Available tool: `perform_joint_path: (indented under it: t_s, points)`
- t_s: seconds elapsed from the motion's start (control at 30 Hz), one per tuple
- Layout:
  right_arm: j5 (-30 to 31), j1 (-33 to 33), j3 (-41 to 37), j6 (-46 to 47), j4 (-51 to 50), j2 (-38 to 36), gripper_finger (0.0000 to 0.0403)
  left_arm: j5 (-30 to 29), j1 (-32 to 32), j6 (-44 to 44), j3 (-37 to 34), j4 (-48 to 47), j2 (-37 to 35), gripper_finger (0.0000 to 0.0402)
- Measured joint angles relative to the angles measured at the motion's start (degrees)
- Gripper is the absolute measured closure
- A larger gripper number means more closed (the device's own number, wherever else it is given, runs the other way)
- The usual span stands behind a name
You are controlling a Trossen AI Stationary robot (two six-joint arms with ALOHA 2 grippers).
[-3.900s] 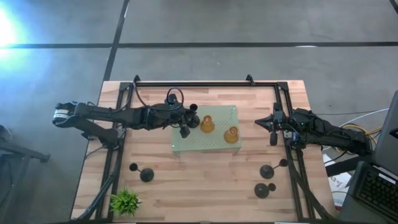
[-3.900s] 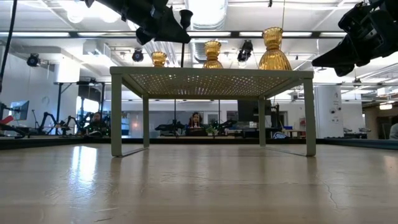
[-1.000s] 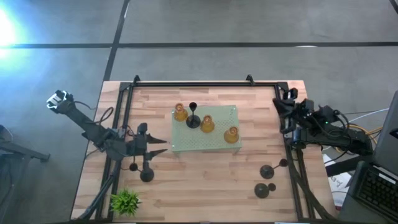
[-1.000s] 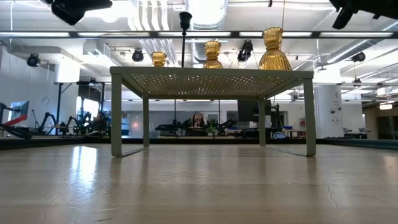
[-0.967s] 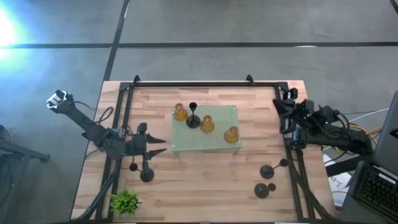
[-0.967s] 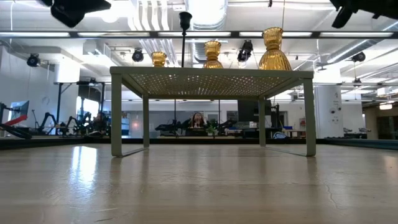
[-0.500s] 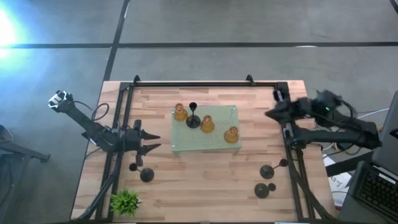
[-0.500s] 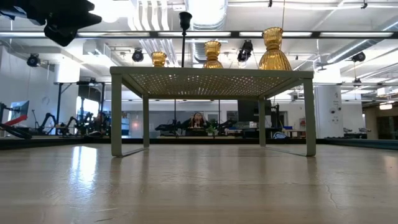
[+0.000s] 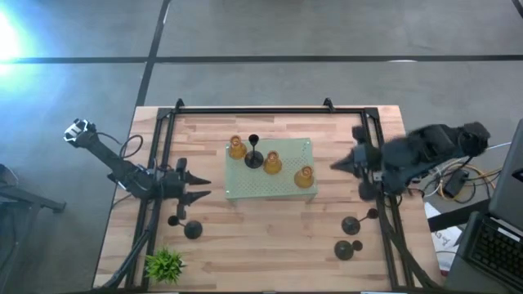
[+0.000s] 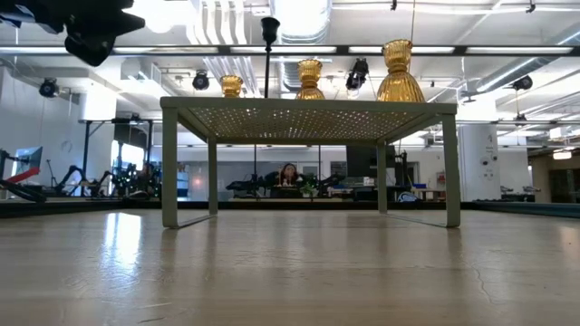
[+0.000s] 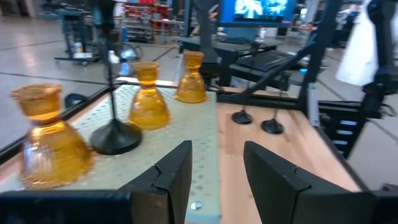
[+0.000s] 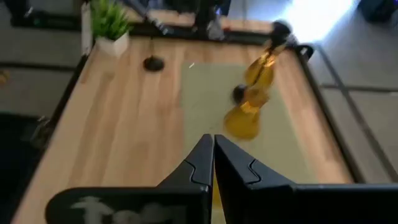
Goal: Pick & Place candle stick holders
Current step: Put the black candle holder on the shelf
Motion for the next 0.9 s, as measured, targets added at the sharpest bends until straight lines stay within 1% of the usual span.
perform_joint_path:
  t_s: [0.1,0.17,0.3,0.37,0.47,0.63,0.7,0.8,0.9]
  points:
    - [6.54,9.36,4.85,9.87,-7.56,3.27,0.0394,1.85,0.00,0.53,0.54,0.29,0.07,0.0252]
    - [8.29,14.10,7.38,17.28,-11.48,4.93,0.0394,3.07,0.00,1.79,0.87,1.32,0.12,0.0252]
    - [8.34,21.29,9.80,29.00,-15.40,8.46,0.0394,6.80,0.00,5.77,1.18,5.51,0.80,0.0252]
    - [8.08,24.44,10.42,33.08,-16.93,10.46,0.0394,8.33,0.00,8.09,1.18,8.34,1.74,0.0252]
    - [6.97,28.32,11.74,36.81,-18.10,13.29,0.0394,10.72,0.00,11.19,1.30,11.96,3.63,0.0252]
    - [6.40,33.67,14.55,41.28,-18.80,18.53,0.0394,11.54,0.00,13.78,2.87,12.79,5.73,0.0252]
    - [6.45,35.50,16.17,44.43,-19.81,20.32,0.0394,11.48,0.04,14.28,3.31,12.83,5.97,0.0252]
    - [6.64,38.66,18.56,51.60,-24.71,23.41,0.0394,11.41,0.07,15.35,3.59,12.84,5.93,0.0252]
    - [6.65,41.59,19.99,61.71,-30.87,26.06,0.0394,11.19,0.11,16.14,3.72,12.79,5.86,0.0252]
